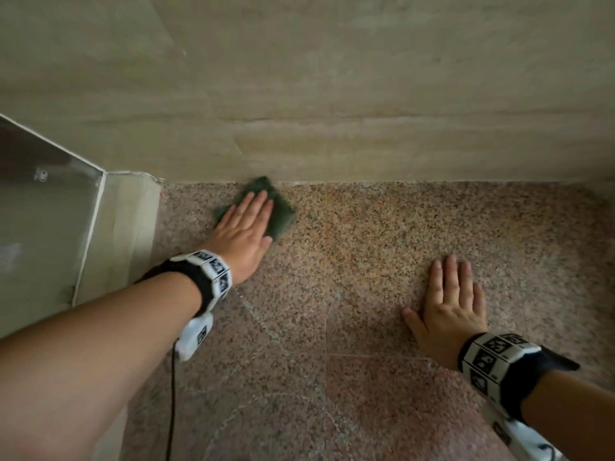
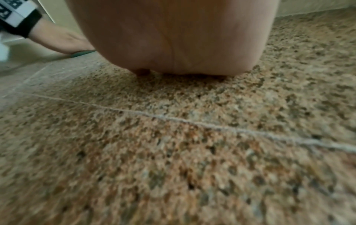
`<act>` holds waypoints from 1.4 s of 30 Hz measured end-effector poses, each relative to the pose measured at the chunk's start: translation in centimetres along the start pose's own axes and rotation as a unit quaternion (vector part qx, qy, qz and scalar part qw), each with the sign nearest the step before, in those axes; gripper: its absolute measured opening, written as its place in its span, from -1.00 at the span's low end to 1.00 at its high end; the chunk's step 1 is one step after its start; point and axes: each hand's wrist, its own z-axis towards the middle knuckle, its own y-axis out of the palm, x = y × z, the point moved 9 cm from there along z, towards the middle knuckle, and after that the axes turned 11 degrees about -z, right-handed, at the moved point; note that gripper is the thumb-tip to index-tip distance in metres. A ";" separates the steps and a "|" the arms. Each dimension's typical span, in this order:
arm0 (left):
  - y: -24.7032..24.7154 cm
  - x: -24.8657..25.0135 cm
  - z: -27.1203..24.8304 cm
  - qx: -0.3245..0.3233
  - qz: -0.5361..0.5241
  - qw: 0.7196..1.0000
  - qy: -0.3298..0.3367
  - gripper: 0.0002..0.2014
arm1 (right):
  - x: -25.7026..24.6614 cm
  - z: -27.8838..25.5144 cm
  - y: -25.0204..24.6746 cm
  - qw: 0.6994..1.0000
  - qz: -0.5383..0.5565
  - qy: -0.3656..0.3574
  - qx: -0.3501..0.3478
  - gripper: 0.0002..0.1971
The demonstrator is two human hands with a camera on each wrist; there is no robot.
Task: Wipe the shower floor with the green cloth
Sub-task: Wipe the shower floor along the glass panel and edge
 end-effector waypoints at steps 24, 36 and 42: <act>3.0 -8.0 -6.7 0.078 -0.109 0.974 -0.180 -0.36 | -11.2 1.0 -3.2 0.989 -0.058 -0.095 0.098 -0.11; 8.0 -3.7 -12.4 0.062 -0.143 0.970 -0.186 -0.29 | -11.1 1.6 -2.7 0.988 -0.040 -0.102 0.108 0.02; 2.0 -9.0 -5.8 0.173 -0.201 0.904 -0.334 -0.32 | -11.1 1.9 -2.5 0.984 -0.059 -0.096 0.137 0.00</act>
